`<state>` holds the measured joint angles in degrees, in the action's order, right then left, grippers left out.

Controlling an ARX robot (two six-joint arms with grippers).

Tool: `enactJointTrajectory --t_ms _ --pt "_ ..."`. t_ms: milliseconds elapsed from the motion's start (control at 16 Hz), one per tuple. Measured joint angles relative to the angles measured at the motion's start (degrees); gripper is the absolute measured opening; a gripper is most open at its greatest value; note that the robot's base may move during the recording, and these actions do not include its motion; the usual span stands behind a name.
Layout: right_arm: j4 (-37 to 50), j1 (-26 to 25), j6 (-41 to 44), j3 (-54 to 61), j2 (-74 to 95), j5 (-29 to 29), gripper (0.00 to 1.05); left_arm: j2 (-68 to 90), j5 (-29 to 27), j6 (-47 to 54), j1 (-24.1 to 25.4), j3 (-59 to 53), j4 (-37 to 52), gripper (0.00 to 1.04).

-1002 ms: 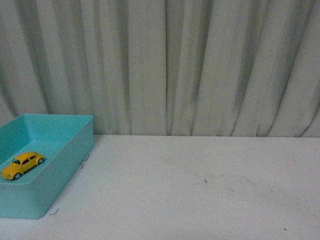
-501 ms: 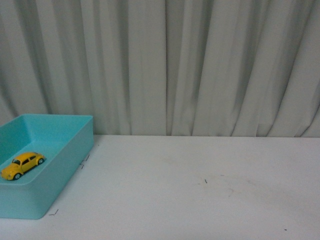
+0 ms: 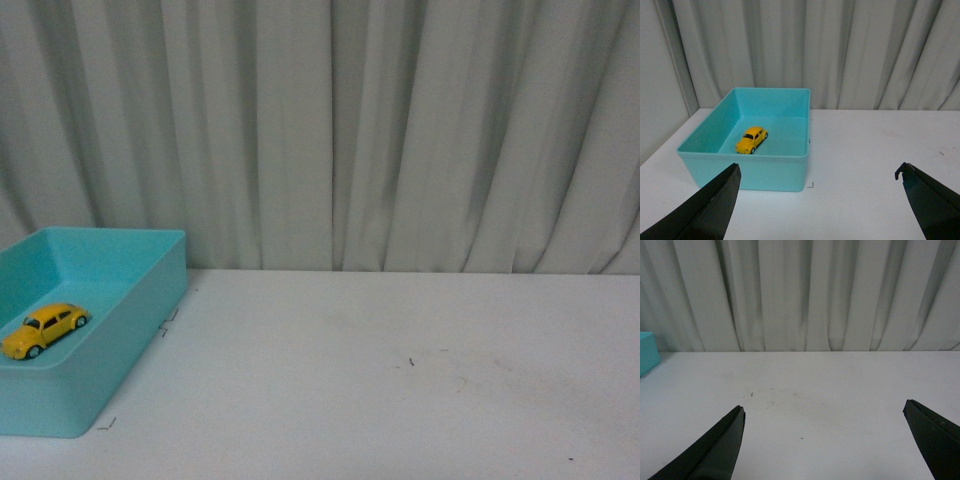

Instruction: Wind up and store yellow beetle toy

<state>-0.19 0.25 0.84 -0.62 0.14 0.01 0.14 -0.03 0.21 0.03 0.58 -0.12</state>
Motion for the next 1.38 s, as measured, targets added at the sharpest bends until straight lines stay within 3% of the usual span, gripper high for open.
enactJointTrajectory --t_ms 1378 --pt "0.0 0.0 0.0 0.0 0.0 -0.1 0.98 0.0 0.0 -0.2 0.0 0.0 0.0 0.98"
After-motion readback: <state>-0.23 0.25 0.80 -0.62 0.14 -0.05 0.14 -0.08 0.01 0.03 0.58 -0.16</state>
